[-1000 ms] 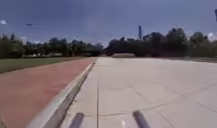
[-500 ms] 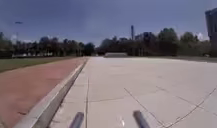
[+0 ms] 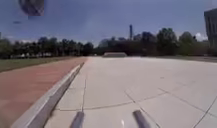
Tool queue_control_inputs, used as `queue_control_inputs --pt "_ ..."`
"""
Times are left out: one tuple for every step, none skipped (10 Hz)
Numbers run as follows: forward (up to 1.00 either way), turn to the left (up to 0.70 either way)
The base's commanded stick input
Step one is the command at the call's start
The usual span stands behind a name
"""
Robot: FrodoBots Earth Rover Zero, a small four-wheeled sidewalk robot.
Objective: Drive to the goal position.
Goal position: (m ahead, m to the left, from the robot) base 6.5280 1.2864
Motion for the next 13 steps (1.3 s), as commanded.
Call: queue_control_inputs --pt "1.0 0.0" --pt "1.0 0.0" --pt "1.0 0.0" --pt "1.0 0.0" --pt "1.0 0.0" --pt "1.0 0.0" --pt "1.0 0.0" --pt "1.0 0.0" --pt "1.0 0.0" --pt "1.0 0.12" --pt "1.0 0.26" --pt "1.0 0.27" --pt "1.0 0.27"
